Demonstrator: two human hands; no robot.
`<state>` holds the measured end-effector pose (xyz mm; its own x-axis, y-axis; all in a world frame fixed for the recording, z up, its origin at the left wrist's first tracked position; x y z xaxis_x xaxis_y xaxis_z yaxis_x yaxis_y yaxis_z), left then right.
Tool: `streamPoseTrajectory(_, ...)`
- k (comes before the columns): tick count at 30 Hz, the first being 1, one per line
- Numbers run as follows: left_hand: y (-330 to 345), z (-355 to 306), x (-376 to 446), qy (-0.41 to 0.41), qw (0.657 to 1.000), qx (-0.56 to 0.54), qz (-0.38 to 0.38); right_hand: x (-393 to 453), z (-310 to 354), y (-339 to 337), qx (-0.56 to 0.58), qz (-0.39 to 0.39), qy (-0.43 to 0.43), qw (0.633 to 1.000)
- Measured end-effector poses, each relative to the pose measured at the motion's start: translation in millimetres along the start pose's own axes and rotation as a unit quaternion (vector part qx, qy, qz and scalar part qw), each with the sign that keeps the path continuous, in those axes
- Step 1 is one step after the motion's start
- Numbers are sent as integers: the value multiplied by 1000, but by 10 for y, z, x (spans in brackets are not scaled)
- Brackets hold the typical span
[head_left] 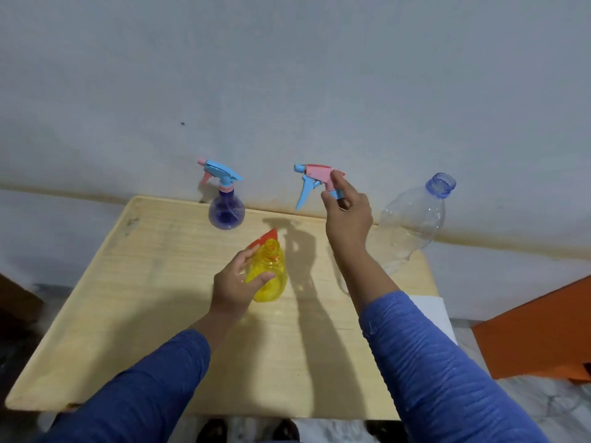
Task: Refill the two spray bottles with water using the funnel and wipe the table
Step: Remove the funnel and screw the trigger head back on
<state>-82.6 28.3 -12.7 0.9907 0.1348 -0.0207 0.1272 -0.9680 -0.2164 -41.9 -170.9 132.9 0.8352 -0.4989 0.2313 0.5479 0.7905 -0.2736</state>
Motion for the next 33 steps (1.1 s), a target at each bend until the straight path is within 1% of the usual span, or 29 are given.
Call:
streamPoseTrajectory(2, 3, 2, -1, 3, 1000, 0, 6, 5, 253, -36, 85, -18, -3, 996)
streamPoseTrajectory(5, 4, -14, 0, 3, 1000, -2, 14, -21, 603, -69, 178, -31, -15, 983)
streamPoseTrajectory(8, 4, -58, -23, 5, 1000, -5, 19, -62, 856, -43, 249, -8, -31, 968)
streamPoseTrajectory(11, 2, -88, -33, 7, 1000, -13, 19, -117, 963, 33, 280, 11, -40, 959)
streamPoseTrajectory(16, 2, -90, -37, 5, 999, -32, 20, -234, 795, 200, 264, 25, -44, 963)
streamPoseTrajectory(21, 2, -96, -44, 8, 999, -27, 15, -363, 529, 305, 234, 39, -50, 970)
streamPoseTrajectory(28, 4, -82, -40, 7, 1000, -18, 7, -666, 65, 455, 162, 99, -41, 981)
streamPoseTrajectory(33, 13, -40, -25, -9, 1000, -5, 7, -789, -230, 515, 65, 142, -63, 986)
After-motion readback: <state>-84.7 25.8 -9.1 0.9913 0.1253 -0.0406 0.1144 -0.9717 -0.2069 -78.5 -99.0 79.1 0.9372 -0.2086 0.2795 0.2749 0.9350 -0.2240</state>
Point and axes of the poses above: each hand's wrist, its own x-axis towards the middle knuckle, its own y-axis out of the palm, z = x × y, the point moved 6 cm from there along x, towards the middle knuckle, and after that the axes turned 3 degrees about -z, right-handed, at the moved point
